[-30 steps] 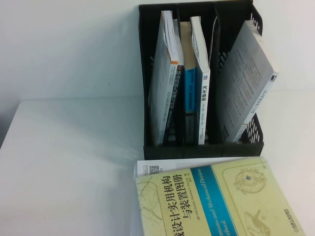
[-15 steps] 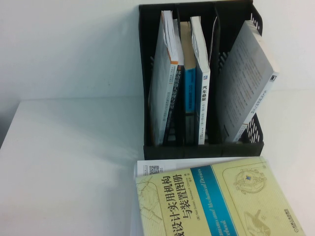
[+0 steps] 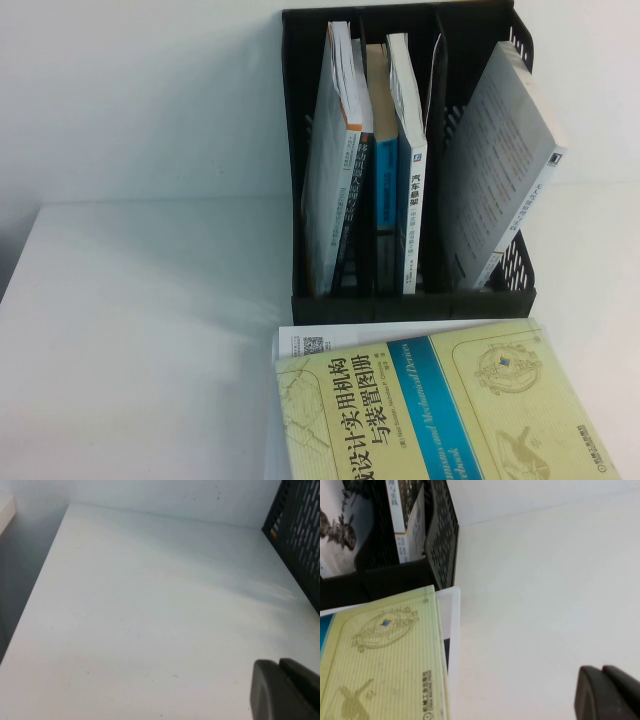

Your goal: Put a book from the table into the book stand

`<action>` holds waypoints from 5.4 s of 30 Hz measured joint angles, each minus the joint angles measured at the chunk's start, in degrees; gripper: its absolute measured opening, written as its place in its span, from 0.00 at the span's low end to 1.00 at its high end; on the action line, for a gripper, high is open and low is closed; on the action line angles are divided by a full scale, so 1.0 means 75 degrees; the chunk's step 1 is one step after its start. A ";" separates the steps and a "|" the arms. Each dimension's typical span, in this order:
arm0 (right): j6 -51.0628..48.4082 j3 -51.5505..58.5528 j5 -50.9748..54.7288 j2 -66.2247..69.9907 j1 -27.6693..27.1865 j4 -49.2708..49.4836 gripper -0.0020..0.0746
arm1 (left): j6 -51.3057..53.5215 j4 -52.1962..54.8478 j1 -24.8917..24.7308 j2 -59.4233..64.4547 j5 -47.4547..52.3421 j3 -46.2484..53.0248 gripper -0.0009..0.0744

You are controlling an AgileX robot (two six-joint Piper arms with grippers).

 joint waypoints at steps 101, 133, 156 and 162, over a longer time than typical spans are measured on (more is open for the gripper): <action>-0.0839 -0.5124 0.1101 0.5314 0.0573 -0.1358 0.02 | 0.3070 -0.4153 0.0000 0.7361 0.0459 -0.4377 0.01; -0.4182 -0.5305 0.1602 1.1780 0.1166 0.4588 0.02 | 0.6983 -0.8505 0.1073 1.1880 0.4123 -0.4460 0.15; -0.4948 -0.5396 0.1784 1.2427 0.2711 0.6281 0.02 | 0.7571 -0.9555 0.1077 1.3664 0.4834 -0.4503 0.56; -0.4930 -0.5396 0.1754 1.2220 0.2711 0.6118 0.02 | 0.8508 -1.0049 0.1174 1.3691 0.5299 -0.4611 0.45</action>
